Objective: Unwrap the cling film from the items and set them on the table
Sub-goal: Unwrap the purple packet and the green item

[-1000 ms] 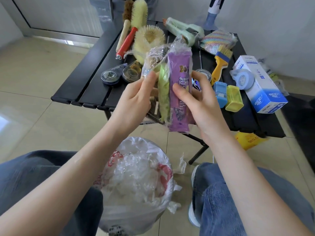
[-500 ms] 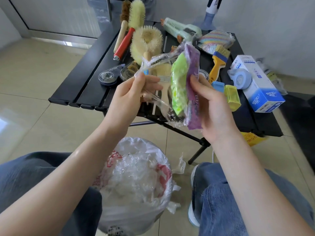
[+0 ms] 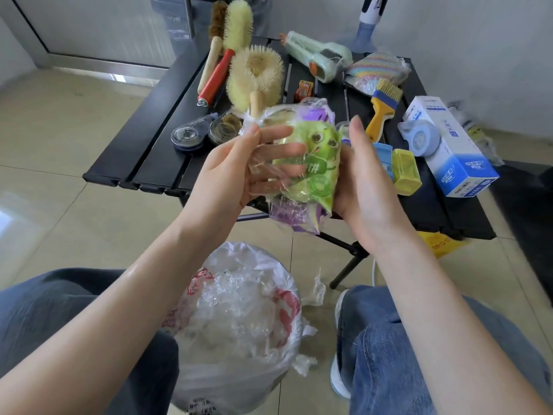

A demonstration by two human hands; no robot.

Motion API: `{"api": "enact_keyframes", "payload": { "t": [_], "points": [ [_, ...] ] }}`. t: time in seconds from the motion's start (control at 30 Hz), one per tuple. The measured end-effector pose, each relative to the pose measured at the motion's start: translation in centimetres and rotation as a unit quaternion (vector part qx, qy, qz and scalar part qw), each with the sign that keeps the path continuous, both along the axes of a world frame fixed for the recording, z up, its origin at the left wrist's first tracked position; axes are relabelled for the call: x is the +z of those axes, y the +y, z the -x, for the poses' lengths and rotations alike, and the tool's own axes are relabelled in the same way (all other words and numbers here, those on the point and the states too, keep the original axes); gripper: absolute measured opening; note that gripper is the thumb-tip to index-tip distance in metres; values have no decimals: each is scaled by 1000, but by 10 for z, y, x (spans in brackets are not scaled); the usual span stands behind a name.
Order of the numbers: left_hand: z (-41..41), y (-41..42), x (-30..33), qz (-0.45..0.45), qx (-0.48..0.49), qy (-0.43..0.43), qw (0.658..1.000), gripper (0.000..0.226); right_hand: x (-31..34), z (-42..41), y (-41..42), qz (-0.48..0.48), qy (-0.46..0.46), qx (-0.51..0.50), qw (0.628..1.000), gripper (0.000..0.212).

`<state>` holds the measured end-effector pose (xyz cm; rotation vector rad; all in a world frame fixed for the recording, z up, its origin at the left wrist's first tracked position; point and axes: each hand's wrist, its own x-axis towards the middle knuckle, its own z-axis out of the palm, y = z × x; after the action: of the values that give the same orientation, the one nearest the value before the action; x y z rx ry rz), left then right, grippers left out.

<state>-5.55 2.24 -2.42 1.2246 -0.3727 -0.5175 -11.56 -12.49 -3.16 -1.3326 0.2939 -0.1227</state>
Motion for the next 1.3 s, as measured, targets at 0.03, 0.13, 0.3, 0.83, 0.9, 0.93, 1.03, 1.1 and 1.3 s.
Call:
{"api": "enact_keyframes", "payload": {
  "t": [0.03, 0.13, 0.3, 0.83, 0.9, 0.93, 1.03, 1.1, 1.3],
  "points": [
    [1, 0, 0, -5, -4, -7, 1000, 38, 0, 0, 1, 5, -1, 5, 1000, 59],
    [3, 0, -2, -4, -19, -23, 1000, 33, 1, -1, 4, 64, 19, -16, 998, 69],
    [1, 0, -4, -8, 32, -41, 999, 31, -4, 1, 5, 84, -13, -76, 993, 32],
    [-8, 8, 1, -184, 114, -126, 968, 27, 11, 3, 3, -40, -10, -76, 996, 14],
    [-8, 7, -1, -177, 141, -123, 966, 31, 13, 4, 3, -46, -6, -70, 996, 14],
    [-9, 6, -1, -174, 154, -115, 966, 34, 14, 5, 3, -49, -4, -69, 996, 14],
    [-12, 5, -2, -162, 198, -64, 965, 39, 13, 5, 1, -71, 2, -59, 996, 17],
    [-11, 4, -1, -159, 194, -49, 967, 37, 10, 6, 1, -96, 7, -54, 994, 21],
    [-9, 2, -2, -71, 60, -16, 996, 39, 6, 5, 5, -159, 32, -90, 983, 28]
  ]
}}
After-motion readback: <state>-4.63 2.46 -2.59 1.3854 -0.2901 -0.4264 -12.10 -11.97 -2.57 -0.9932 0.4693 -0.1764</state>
